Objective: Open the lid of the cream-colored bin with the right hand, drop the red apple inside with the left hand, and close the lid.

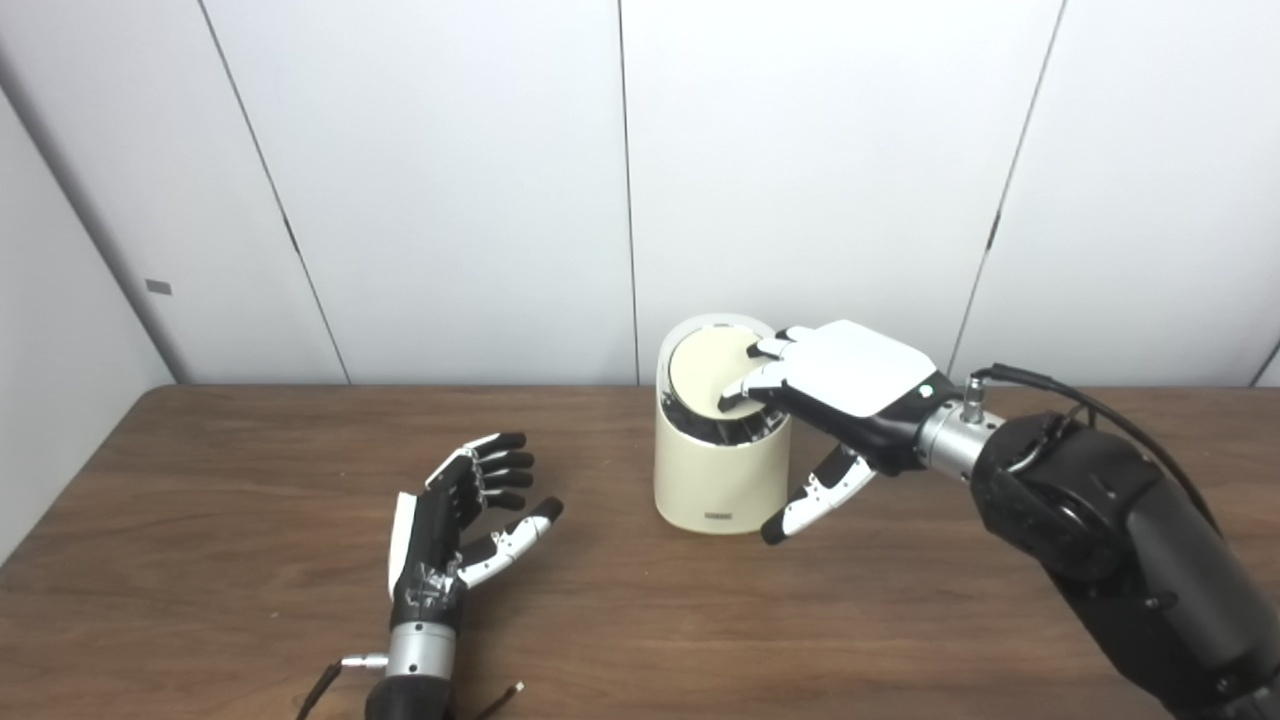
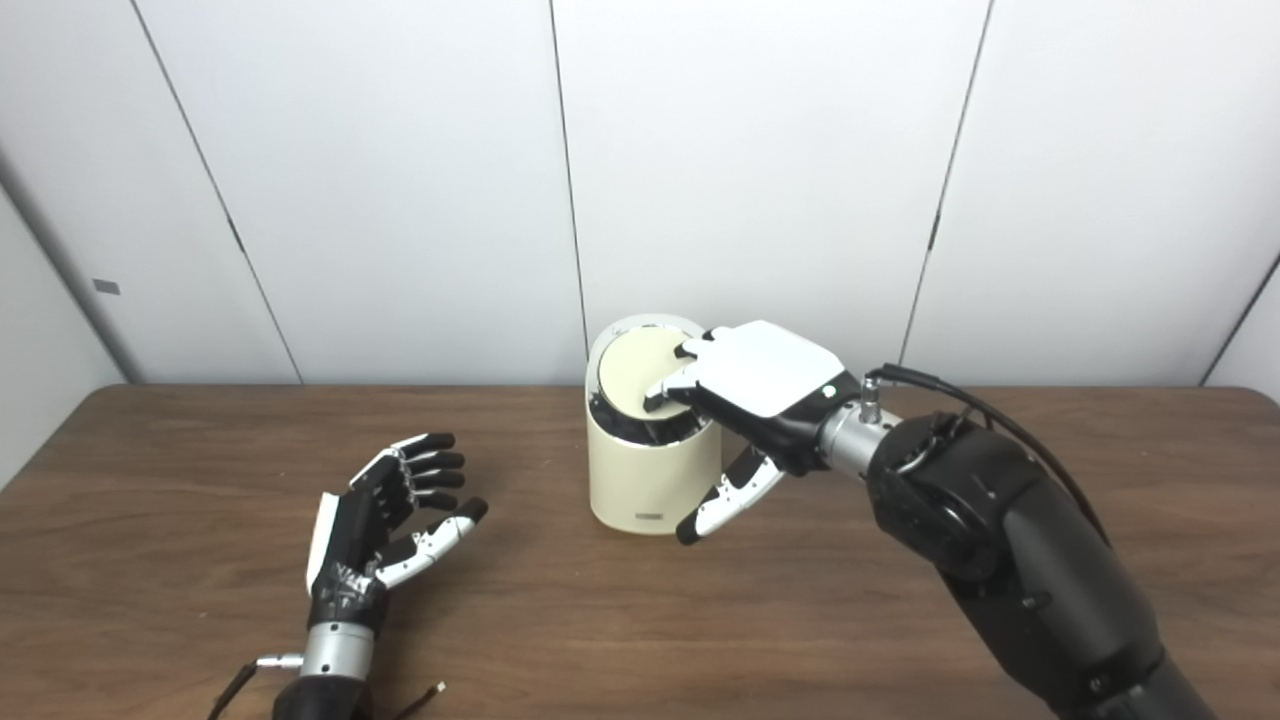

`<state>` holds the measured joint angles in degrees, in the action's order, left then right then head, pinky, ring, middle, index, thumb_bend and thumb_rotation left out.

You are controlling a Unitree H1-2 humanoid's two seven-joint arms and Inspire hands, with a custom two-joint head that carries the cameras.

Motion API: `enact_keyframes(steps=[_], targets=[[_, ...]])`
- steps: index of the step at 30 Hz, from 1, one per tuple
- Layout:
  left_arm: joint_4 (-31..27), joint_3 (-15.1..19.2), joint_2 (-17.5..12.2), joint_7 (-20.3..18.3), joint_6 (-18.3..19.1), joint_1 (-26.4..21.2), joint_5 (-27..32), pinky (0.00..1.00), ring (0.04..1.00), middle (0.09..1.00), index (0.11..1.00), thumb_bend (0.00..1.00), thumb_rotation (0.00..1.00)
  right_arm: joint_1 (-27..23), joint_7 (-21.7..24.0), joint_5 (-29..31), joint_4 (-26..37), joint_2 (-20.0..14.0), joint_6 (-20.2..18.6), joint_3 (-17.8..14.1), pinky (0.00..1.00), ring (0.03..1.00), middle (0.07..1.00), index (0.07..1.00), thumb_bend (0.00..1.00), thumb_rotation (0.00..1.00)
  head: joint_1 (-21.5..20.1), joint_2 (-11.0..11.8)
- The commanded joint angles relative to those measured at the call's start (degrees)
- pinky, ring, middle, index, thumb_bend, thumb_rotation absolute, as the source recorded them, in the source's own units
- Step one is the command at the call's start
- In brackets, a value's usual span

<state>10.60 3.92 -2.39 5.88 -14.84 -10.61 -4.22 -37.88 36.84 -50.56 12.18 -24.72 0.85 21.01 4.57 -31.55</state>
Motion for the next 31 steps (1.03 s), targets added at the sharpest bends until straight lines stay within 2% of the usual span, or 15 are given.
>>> enact_keyframes(steps=[1, 5, 8, 12, 13, 18, 21, 24, 27, 31], targets=[[1.7, -0.4, 0.3, 0.1, -0.9, 1.9, -0.2, 0.56, 0.63, 0.669, 0.713, 0.63, 0.01, -1.1, 0.0, 1.7, 1.9, -0.1, -1.9, -2.4, 0.97, 0.952, 0.809, 0.818, 0.72, 0.58, 0.0, -0.1], [2.0, -0.4, 0.2, 0.3, -1.3, 1.8, -0.4, 0.56, 0.629, 0.667, 0.711, 0.63, 0.03, -0.1, -2.4, 4.3, 2.5, 0.8, -3.9, -6.0, 1.0, 0.939, 0.827, 0.856, 0.7, 0.57, 0.0, -0.1], [2.1, -0.4, 0.2, 0.0, -1.3, 1.7, -0.1, 0.57, 0.633, 0.67, 0.71, 0.63, 0.03, 1.4, -4.5, 5.9, 1.4, 1.0, -3.8, -7.7, 0.91, 0.923, 0.875, 0.928, 0.71, 0.5, -0.2, 0.0], [2.3, -0.3, 0.3, 0.1, -1.4, 1.6, 0.2, 0.57, 0.619, 0.663, 0.709, 0.63, 0.01, 4.3, -6.9, 8.2, 0.3, 1.5, -4.8, -9.8, 0.78, 0.893, 0.902, 0.942, 0.75, 0.35, -0.1, 0.5], [2.3, -0.3, 0.3, 0.0, -1.2, 1.6, 0.4, 0.56, 0.617, 0.663, 0.708, 0.64, 0.01, 5.2, -6.7, 9.1, 0.3, 1.7, -6.0, -10.3, 0.77, 0.896, 0.906, 0.943, 0.76, 0.31, -0.2, 0.6], [2.1, -0.3, 0.0, -0.5, -1.4, 1.8, 0.9, 0.56, 0.628, 0.668, 0.71, 0.64, 0.02, 10.2, -6.1, 13.8, 1.5, 2.6, -12.0, -12.8, 0.73, 0.914, 0.95, 0.992, 0.78, 0.37, -0.6, 0.7], [2.2, -0.4, 0.0, -0.8, -1.6, 1.8, 1.3, 0.57, 0.633, 0.668, 0.709, 0.64, 0.01, 13.7, -8.4, 17.8, 2.0, 4.2, -14.4, -15.5, 0.72, 0.909, 0.957, 0.991, 0.78, 0.29, -0.7, 0.8], [2.2, -0.3, 0.0, -1.2, -1.6, 1.8, 1.5, 0.56, 0.631, 0.668, 0.71, 0.64, 0.01, 16.5, -12.3, 21.7, 0.3, 5.5, -12.0, -17.7, 0.7, 0.883, 0.947, 0.991, 0.78, 0.25, -0.8, 0.9], [2.0, -0.2, 0.0, -1.5, -1.4, 1.9, 1.3, 0.56, 0.634, 0.674, 0.713, 0.64, 0.01, 18.6, -14.9, 25.2, -2.0, 6.2, -10.9, -19.3, 0.71, 0.884, 0.956, 0.993, 0.79, 0.28, -0.8, 0.7], [2.0, -0.6, -0.9, -3.2, -1.7, 1.9, 2.1, 0.56, 0.638, 0.681, 0.72, 0.62, 0.0, 20.6, -18.1, 27.5, -4.2, 7.2, -9.8, -19.4, 0.74, 0.902, 0.963, 0.983, 0.8, 0.24, -0.8, 0.6]])
